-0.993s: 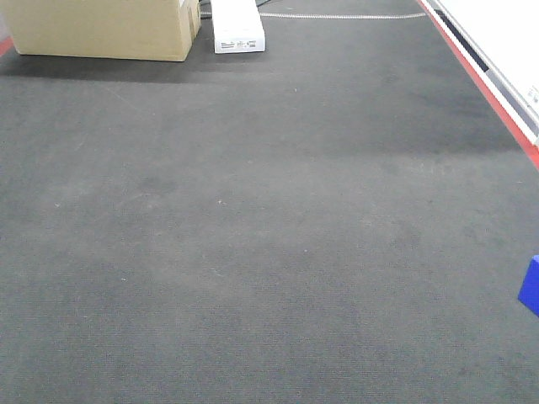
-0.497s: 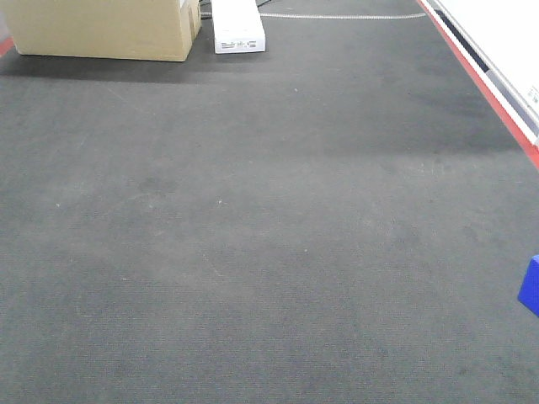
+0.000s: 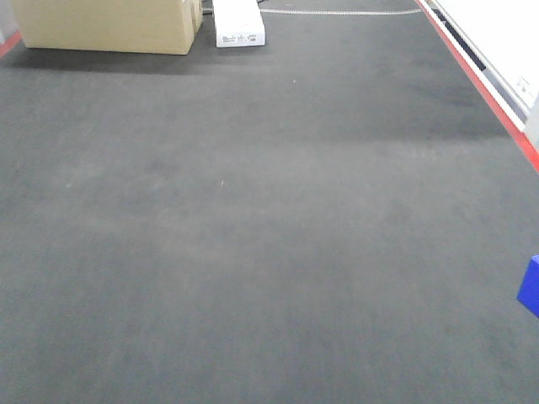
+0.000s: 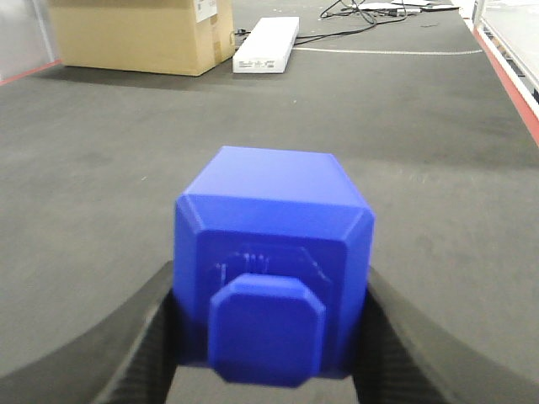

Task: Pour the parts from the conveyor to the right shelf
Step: 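Drive the base to the shelf holding the block in the right gripper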

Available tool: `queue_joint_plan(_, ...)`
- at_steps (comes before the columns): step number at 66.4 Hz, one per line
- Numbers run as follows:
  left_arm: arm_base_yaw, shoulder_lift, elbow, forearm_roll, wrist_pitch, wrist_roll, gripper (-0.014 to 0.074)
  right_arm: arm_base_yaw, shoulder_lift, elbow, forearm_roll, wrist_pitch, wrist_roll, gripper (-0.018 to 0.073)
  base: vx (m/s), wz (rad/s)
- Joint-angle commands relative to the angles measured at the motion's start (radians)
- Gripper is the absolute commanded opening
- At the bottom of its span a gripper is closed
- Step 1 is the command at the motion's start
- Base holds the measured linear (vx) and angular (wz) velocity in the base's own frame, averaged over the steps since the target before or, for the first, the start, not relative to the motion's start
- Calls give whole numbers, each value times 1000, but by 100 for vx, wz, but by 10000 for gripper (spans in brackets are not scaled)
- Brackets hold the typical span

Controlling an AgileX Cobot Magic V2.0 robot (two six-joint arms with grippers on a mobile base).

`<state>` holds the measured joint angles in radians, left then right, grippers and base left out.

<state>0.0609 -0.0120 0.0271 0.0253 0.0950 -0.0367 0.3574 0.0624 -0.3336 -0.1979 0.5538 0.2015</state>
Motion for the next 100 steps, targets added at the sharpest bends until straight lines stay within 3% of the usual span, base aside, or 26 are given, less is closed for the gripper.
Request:
queue_joint_plan(1, -5, -13, -19, -6, -72, -8, -6, -1, 14, -27, -14, -85, -9, -4, -28, 4)
queue_joint_plan(76, -5, -13, -19, -6, -72, -8, -6, -1, 14, -27, -14, -85, -9, -4, -39, 1)
queue_joint_plan(100, -5, -13, -19, -6, -72, -8, -6, -1, 14, -27, -14, -85, -9, -4, -29, -39)
